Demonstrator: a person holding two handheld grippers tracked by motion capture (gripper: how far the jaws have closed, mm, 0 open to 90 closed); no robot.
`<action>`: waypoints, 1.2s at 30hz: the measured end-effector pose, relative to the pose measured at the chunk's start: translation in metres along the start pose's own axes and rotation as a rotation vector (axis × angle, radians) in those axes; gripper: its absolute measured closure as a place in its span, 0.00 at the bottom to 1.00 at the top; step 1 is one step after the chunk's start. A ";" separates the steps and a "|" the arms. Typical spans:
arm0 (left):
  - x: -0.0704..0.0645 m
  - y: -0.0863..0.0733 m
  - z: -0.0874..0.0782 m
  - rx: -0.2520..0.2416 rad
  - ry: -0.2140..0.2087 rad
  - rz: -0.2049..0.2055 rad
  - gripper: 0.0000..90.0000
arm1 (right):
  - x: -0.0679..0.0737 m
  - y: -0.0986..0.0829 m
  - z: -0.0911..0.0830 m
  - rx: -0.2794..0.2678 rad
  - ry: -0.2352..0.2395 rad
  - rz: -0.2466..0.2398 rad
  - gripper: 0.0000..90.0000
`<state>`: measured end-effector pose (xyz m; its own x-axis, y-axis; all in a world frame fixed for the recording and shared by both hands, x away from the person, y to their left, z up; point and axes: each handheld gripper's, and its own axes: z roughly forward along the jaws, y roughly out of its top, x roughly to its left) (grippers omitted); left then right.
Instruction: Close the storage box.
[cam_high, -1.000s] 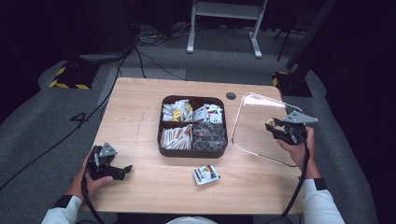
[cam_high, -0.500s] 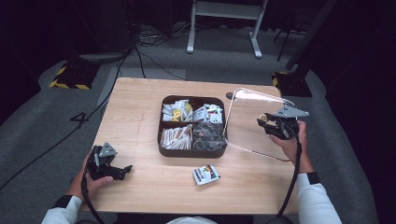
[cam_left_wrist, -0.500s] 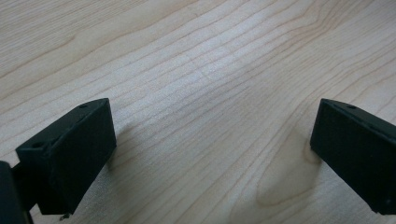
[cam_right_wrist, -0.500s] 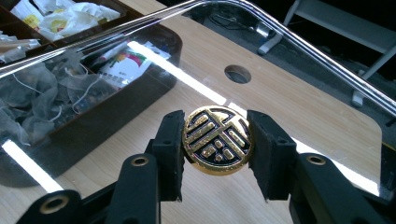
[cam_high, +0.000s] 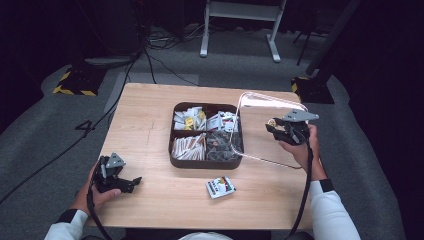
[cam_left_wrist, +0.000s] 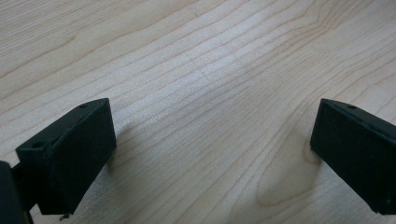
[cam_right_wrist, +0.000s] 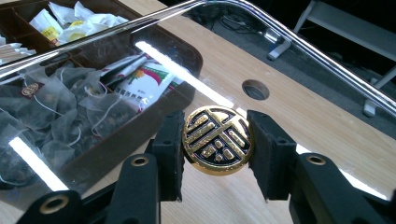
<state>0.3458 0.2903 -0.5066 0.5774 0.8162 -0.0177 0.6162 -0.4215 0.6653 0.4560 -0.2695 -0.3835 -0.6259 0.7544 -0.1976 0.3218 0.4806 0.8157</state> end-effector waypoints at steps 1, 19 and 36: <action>0.000 0.000 0.000 0.001 -0.001 -0.001 0.01 | 0.001 0.002 0.001 0.000 0.001 -0.003 0.65; 0.000 0.000 0.000 0.000 0.000 0.000 0.01 | 0.023 0.030 0.029 0.001 0.049 -0.036 0.65; 0.000 0.000 0.000 0.000 -0.001 -0.001 0.01 | 0.047 0.055 0.054 -0.002 0.105 -0.068 0.65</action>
<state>0.3458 0.2903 -0.5066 0.5775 0.8162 -0.0190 0.6170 -0.4210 0.6649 0.4825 -0.1831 -0.3776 -0.7172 0.6690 -0.1950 0.2743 0.5283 0.8036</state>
